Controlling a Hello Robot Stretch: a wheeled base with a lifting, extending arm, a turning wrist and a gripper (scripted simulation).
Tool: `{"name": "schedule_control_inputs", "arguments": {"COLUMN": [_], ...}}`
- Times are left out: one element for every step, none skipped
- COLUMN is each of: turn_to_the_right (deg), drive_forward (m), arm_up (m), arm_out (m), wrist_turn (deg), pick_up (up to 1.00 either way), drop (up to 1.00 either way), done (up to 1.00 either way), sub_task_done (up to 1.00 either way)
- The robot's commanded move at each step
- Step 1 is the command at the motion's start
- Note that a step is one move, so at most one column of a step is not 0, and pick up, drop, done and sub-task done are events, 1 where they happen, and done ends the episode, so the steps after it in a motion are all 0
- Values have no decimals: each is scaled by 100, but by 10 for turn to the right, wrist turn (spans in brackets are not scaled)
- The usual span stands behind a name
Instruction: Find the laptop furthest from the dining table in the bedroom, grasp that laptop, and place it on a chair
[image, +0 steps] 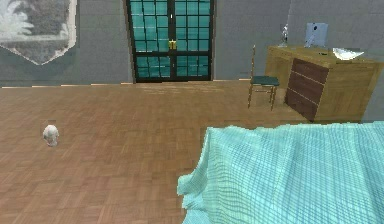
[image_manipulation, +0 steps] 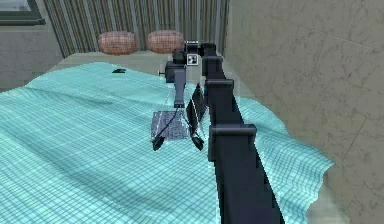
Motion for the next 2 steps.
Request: {"name": "schedule_control_inputs", "arguments": {"turn_to_the_right": [0, 0], "drive_forward": [0, 0], "arm_up": [0, 0], "arm_out": [0, 0], "wrist_turn": [450, 450], "pick_up": [0, 0], "drop": [0, 0], "done": [0, 0], "sub_task_done": [0, 0]}}
